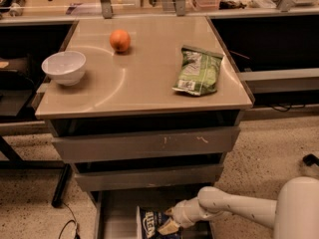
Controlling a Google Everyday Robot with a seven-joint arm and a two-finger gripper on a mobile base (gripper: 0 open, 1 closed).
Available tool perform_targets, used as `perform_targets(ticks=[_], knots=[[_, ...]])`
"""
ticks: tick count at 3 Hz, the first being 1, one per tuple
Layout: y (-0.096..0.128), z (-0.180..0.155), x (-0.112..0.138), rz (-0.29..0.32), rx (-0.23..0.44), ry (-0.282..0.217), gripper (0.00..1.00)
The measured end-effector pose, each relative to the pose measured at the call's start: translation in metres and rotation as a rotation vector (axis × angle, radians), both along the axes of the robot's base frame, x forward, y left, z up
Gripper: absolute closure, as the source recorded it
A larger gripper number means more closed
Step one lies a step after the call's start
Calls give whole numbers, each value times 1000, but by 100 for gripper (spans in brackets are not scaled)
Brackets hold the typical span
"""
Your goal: Pick blue chip bag from bottom drawer and place on counter
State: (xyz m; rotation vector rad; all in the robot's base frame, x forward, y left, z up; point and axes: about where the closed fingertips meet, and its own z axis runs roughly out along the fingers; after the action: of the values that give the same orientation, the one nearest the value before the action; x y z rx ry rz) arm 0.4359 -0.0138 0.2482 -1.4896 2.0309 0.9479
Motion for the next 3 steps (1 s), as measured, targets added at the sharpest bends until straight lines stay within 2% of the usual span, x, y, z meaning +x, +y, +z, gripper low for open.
perform_targets(ticks=[1,2,3], knots=[[-18,46,-3,-17,-3,-36,100],[-18,46,-4,-17,-3,-36,100],[-18,73,-9,-9,-16,-31,100]])
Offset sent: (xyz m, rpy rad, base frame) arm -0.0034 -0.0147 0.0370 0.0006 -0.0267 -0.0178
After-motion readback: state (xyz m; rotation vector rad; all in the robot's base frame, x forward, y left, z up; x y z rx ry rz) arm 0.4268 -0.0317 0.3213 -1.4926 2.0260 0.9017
